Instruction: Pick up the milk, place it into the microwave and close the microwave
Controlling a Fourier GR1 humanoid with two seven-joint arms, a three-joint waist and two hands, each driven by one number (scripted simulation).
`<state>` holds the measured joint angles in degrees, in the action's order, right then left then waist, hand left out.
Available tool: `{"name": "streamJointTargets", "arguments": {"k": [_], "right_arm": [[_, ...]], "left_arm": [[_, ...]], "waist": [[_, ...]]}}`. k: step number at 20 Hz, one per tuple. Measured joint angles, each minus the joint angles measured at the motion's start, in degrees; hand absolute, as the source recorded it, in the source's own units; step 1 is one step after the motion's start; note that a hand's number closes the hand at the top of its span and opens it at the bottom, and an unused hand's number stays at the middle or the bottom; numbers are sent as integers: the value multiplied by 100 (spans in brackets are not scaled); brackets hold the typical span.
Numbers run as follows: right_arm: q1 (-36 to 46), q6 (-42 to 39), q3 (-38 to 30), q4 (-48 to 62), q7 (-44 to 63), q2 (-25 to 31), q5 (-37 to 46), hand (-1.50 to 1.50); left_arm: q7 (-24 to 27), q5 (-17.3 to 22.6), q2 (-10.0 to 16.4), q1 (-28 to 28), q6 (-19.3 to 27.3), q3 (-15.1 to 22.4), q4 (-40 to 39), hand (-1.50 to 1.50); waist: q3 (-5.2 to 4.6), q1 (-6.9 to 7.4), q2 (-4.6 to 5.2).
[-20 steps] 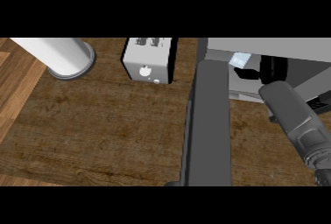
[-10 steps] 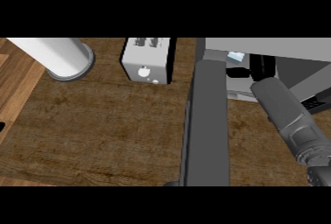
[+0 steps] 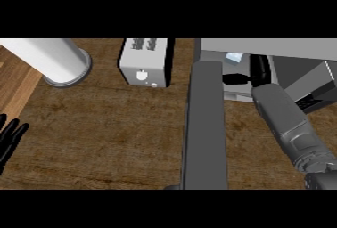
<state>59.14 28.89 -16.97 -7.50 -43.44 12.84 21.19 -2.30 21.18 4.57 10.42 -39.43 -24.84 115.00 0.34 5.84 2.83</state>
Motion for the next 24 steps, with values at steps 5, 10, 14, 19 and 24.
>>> {"name": "streamJointTargets", "arguments": {"k": [5, 10, 14, 19, 24], "right_arm": [[-161, -719, -305, 13, -286, -52, -344, -150], [-423, -1383, -526, 21, -525, -187, -625, -150], [-766, -2072, -659, -1, -792, -228, -831, -150], [-1209, -2676, -683, -118, -1014, -404, -993, -150], [-1886, -3000, -541, -475, -1214, -505, -1060, -150]], "left_arm": [[15, -129, -184, -1, -69, 301, 34, -150], [-134, -203, -265, -92, -45, 568, 28, 150], [-202, -276, -382, 37, 2, 927, 177, 150], [-456, -361, -433, 66, 169, 1384, 279, 150], [-565, -563, -449, 96, 526, 1967, 313, 150]], "waist": [[-6, -113, -59], [-14, -267, -135], [-19, -354, -184], [-25, -465, -236], [-32, -574, -284]]}}
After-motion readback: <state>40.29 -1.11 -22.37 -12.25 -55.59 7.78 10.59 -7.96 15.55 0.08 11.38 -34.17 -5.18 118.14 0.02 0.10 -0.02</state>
